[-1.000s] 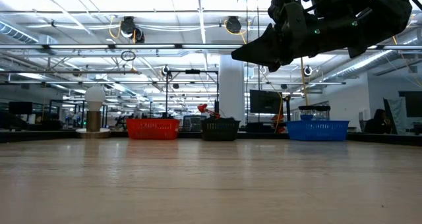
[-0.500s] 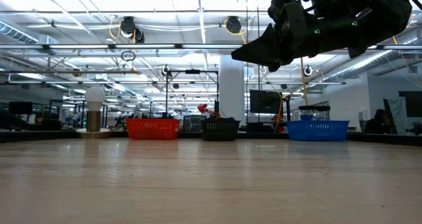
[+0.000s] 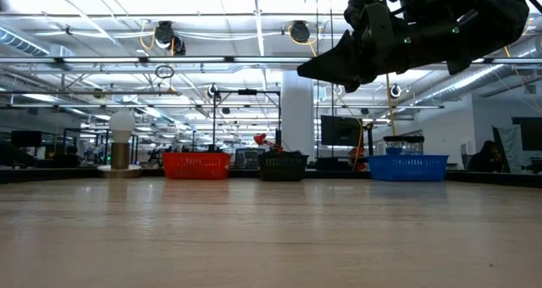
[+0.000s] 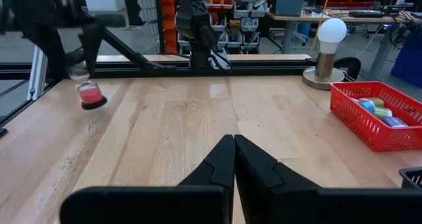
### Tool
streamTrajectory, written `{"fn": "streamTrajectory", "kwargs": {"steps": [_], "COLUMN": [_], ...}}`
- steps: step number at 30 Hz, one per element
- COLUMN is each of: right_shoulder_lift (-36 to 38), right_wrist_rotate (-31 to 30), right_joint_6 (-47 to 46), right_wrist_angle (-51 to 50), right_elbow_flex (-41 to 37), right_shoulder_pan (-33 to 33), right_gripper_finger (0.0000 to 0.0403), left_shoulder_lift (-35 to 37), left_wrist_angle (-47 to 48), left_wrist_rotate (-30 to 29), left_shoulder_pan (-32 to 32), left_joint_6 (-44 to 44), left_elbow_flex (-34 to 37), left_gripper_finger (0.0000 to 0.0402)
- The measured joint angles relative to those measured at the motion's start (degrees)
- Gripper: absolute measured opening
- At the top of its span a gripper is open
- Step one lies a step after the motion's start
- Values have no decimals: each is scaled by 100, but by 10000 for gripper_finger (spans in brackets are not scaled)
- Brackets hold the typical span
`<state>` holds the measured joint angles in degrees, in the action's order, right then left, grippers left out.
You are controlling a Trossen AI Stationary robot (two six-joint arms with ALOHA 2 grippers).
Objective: Pick & Place Office items
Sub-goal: Put the pink hourglass into the blue bin
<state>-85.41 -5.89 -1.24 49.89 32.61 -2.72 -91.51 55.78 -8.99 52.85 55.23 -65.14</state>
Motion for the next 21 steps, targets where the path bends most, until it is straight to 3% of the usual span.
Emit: {"fn": "streamTrajectory", "kwargs": {"steps": [5, 8, 14, 21], "right_shoulder_lift": [0, 0, 0, 0], "right_wrist_rotate": [0, 0, 0, 0], "right_joint_6": [-1, 1, 0, 1], "right_wrist_angle": [2, 2, 1, 0], "right_elbow_flex": [-1, 1, 1, 1], "right_shoulder_pan": [0, 0, 0, 0], "right_gripper_finger": [4, 4, 4, 4], "left_shoulder_lift": [513, 645, 377, -341], "left_wrist_angle": [-179, -742, -2383, -3573], "left_wrist_rotate": [-722, -750, 285, 910], "left_shoulder_pan": [-1015, -1955, -3641, -4528], "left_joint_6": [-1629, -2910, -5003, -5853], "left_elbow_flex": [-7, -7, -7, -11], "left_gripper_finger": [207, 207, 207, 207]}}
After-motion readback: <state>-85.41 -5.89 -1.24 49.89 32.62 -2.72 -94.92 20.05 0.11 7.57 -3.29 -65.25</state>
